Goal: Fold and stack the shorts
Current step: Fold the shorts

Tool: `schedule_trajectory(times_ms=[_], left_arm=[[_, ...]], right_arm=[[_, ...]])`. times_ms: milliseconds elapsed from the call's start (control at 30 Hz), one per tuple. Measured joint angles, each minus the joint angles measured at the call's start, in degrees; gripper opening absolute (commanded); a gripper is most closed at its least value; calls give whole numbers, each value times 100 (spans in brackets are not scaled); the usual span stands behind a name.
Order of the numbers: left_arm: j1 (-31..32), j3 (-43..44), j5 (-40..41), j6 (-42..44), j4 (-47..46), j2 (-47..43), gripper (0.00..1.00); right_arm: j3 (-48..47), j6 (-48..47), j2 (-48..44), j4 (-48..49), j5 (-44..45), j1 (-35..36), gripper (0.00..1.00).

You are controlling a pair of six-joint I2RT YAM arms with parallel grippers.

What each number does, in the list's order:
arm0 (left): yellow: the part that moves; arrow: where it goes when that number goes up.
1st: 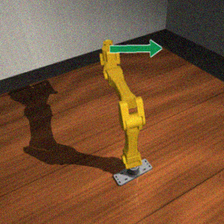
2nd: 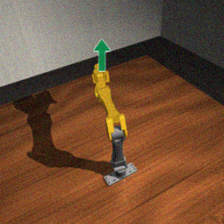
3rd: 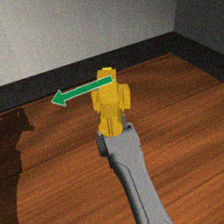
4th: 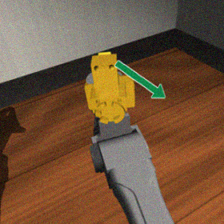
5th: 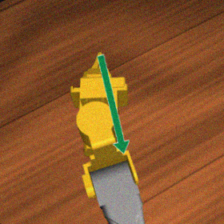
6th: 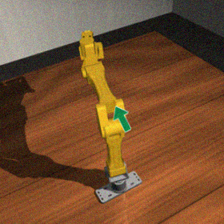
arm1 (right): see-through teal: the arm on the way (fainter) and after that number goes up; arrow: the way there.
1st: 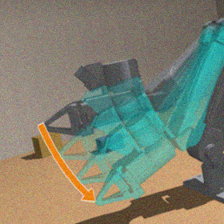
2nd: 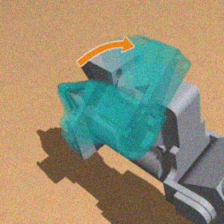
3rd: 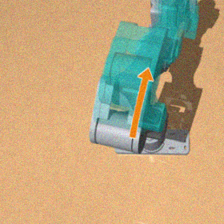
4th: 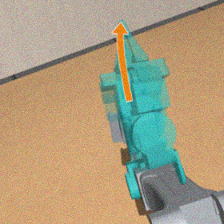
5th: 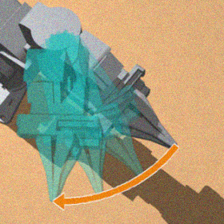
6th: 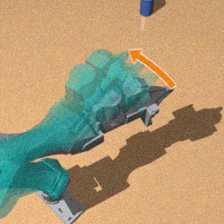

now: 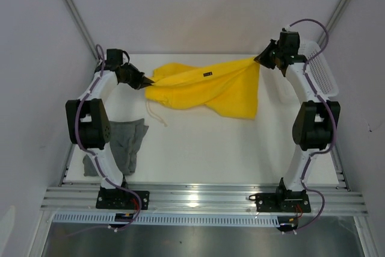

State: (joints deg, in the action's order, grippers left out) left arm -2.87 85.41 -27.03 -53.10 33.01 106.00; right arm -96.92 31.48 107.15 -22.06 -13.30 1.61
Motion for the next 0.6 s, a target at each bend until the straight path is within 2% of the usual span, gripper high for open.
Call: schedule_trajectory(times_ms=[67, 100, 133, 167, 200, 400, 533, 600], left_arm=[[-24, 409, -33, -4, -87, 503, 27], [-33, 616, -57, -26, -85, 717, 46], [-44, 815, -74, -37, -166, 942, 92], [-57, 1003, -109, -90, -221, 1139, 99], [-66, 1172, -136, -164, -280, 1309, 99], [-83, 1757, -157, -234, -337, 1646, 99], [-85, 1731, -7, -168, -350, 1423, 99], [-85, 1386, 138, -83, -411, 1084, 99]], right_arm=[[-496, 57, 619, 140, 59, 52, 10], [-693, 129, 890, 190, 116, 83, 23], [-817, 199, 1132, 271, 190, 107, 33], [-866, 271, 1340, 339, 271, 120, 52], [-870, 343, 1504, 365, 387, 127, 97], [-1106, 247, 2090, 133, 903, 157, 100], [-811, 37, 1740, 299, 894, 238, 99], [-577, -118, 1427, 306, 846, 291, 99]])
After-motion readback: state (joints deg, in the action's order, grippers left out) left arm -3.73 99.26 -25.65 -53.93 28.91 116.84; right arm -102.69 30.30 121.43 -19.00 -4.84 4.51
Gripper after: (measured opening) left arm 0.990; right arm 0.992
